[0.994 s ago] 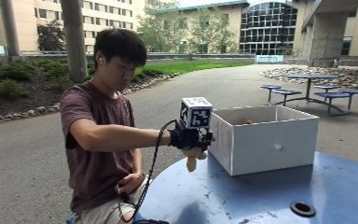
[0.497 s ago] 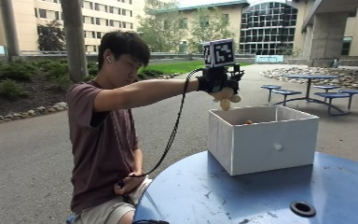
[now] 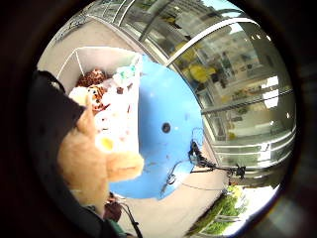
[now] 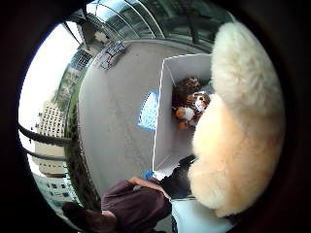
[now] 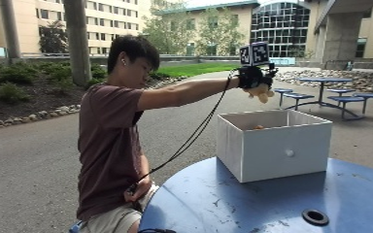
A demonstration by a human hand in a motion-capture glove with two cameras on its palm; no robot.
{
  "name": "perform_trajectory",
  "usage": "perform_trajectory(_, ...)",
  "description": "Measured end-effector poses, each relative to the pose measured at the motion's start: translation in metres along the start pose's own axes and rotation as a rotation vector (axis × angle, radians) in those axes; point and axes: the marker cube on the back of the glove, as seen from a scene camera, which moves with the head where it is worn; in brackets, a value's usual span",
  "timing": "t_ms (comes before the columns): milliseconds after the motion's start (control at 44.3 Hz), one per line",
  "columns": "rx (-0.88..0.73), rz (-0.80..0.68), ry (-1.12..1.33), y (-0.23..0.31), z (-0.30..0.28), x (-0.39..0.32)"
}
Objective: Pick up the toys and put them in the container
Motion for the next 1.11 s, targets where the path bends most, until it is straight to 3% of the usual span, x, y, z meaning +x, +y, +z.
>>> perform_trajectory(136,-0.040,0.000,-0.013,-0.031,0.010,-0.030)
perform_trajectory(339,-0.290,-0.002,0.007,-0.038,0.040,-0.038)
perform_trajectory(745,-0.255,-0.041,0.043,-0.026,0.045,-0.028)
perform_trajectory(1107,-0.087,0.055,0.070,0.034,0.003,0.068)
